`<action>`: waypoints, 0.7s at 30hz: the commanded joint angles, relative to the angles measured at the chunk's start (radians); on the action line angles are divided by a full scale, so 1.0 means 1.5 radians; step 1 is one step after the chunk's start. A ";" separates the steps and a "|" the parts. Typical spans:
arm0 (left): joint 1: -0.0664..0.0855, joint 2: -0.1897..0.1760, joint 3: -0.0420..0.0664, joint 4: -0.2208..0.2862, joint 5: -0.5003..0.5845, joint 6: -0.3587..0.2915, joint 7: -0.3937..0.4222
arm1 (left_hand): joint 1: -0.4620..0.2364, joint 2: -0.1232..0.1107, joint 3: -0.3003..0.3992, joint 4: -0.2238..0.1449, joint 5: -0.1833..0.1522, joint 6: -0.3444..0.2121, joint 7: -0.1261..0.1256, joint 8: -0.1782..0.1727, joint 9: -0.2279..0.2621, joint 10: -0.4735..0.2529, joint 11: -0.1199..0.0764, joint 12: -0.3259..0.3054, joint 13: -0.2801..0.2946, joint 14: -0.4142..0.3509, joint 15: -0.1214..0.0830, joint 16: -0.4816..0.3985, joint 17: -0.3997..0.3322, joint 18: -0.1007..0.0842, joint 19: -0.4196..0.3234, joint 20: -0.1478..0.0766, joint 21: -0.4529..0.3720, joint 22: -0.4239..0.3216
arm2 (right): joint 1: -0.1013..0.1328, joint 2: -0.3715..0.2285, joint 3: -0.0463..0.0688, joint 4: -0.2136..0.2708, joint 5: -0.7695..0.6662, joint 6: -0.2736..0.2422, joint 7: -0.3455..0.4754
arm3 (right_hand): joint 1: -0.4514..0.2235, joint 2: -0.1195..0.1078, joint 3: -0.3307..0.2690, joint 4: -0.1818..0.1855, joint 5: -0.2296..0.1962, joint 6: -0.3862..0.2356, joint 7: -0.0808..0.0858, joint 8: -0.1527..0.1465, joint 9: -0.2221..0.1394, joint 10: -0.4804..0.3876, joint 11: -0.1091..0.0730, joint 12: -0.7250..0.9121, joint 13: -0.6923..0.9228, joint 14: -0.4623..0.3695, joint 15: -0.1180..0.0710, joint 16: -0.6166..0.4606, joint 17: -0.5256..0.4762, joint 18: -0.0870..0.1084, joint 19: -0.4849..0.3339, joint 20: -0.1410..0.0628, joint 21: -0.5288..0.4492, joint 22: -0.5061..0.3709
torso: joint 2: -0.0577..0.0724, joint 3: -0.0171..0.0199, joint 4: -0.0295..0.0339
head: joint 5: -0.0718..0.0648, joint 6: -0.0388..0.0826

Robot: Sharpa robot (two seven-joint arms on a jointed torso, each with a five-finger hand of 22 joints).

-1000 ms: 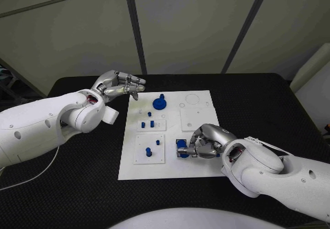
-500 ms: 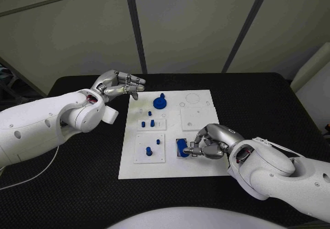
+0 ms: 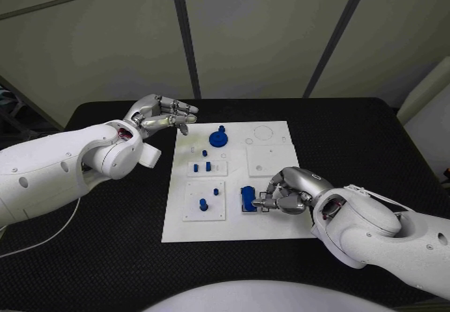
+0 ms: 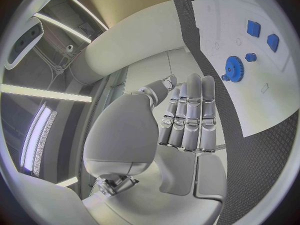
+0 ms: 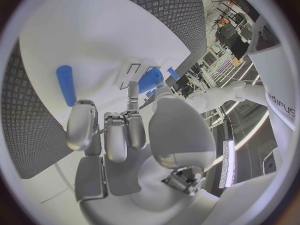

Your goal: Assemble the parts on the task board

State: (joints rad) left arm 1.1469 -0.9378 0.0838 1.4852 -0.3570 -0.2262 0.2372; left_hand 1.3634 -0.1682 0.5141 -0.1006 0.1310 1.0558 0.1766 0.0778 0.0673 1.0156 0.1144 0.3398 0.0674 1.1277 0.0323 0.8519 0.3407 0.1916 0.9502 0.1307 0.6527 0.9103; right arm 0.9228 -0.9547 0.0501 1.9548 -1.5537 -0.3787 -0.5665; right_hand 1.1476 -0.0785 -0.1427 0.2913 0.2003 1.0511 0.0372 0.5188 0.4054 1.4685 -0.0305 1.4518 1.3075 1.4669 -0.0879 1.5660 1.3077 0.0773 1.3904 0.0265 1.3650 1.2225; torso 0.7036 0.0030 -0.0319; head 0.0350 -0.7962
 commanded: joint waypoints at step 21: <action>0.000 0.002 0.000 0.000 0.001 0.008 -0.002 | -0.001 0.008 -0.003 0.000 0.000 0.004 0.002 0.001 0.000 -0.005 0.001 0.003 0.000 -0.005 0.001 -0.005 -0.001 -0.007 -0.004 0.002 -0.004 0.001 | 0.001 0.029 0.000 -0.026 -0.009 0.011 -0.002 | 0.091 0.003 0.004 -0.029 -0.005 -0.008 -0.004 0.012 0.006 0.027 -0.004 -0.001 0.110 0.069 -0.004 0.003 0.175 -0.002 -0.002 -0.004 -0.004 -0.001 | -0.001 -0.0004 0.0014 | 0.000 -0.005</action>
State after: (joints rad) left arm 1.1467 -0.9359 0.0838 1.4845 -0.3570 -0.2249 0.2344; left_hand 1.3634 -0.1682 0.5142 -0.1006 0.1310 1.0558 0.1766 0.0778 0.0673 1.0157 0.1145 0.3398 0.0675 1.1277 0.0323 0.8519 0.3399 0.1917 0.9502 0.1307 0.6527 0.9101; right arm 0.9231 -0.9107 0.0502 1.9141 -1.5558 -0.3631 -0.5715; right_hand 1.2737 -0.0742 -0.1373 0.2520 0.1997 1.0446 0.0307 0.5305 0.4135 1.4684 -0.0305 1.4518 1.3075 1.4669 -0.0878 1.5660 1.3075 0.0774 1.3904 0.0265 1.3650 1.2219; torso 0.7030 0.0024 -0.0297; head 0.0364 -0.8046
